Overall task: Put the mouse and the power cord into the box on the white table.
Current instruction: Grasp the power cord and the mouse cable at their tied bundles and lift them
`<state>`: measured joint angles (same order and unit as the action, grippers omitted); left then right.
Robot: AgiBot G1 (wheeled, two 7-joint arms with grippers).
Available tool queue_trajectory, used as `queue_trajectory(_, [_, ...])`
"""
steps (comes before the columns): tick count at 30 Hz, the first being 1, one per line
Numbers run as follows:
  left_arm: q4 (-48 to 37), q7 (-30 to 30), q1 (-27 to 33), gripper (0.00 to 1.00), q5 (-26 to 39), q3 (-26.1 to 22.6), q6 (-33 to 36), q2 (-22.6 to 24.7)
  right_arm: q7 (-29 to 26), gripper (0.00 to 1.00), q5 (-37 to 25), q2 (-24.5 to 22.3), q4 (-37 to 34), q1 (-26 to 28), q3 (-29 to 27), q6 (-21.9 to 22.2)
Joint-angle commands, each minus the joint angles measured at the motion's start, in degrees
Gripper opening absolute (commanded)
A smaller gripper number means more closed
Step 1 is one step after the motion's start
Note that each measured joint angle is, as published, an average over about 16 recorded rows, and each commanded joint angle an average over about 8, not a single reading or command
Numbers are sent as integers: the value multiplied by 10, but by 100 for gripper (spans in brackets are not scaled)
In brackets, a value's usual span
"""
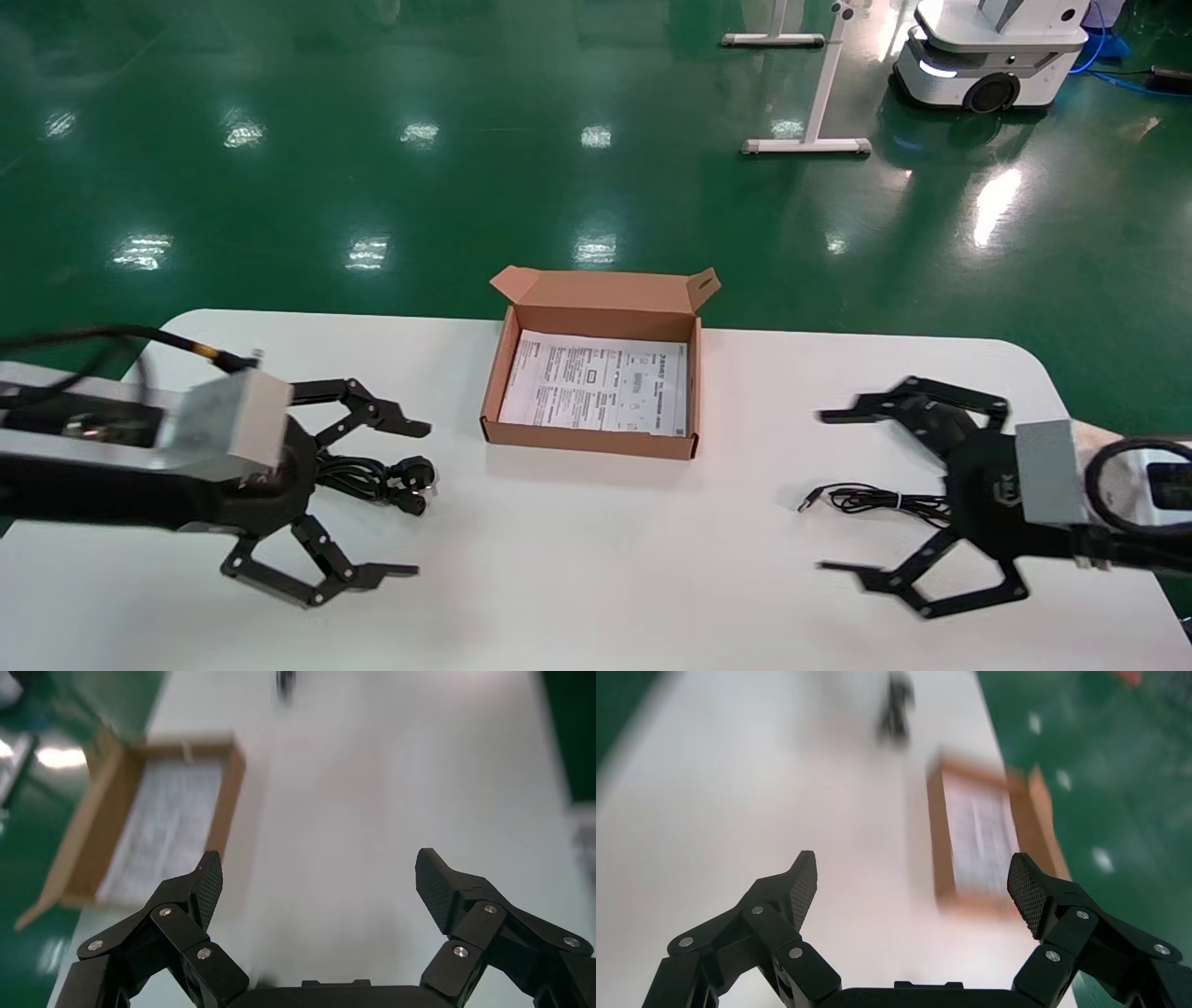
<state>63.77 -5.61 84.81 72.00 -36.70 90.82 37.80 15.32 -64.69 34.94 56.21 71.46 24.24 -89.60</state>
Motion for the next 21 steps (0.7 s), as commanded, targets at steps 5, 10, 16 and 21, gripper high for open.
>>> queue_trajectory(5, [-106, 81, 84, 100, 121, -92, -3, 50, 123, 100, -115, 22, -105, 50, 50, 12])
queue_trajectory(10, [-230, 170, 132, 100, 187, -142, -11, 108, 203, 100, -184, 60, -188, 85, 83, 26])
queue_trajectory(16, [-366, 267, 163, 100, 232, -173, -35, 170, 272, 100, -234, 107, -284, 129, 105, 59])
queue_trajectory(21, [-455, 330, 178, 100, 252, -183, -71, 205, 312, 100, -261, 140, -354, 162, 117, 90])
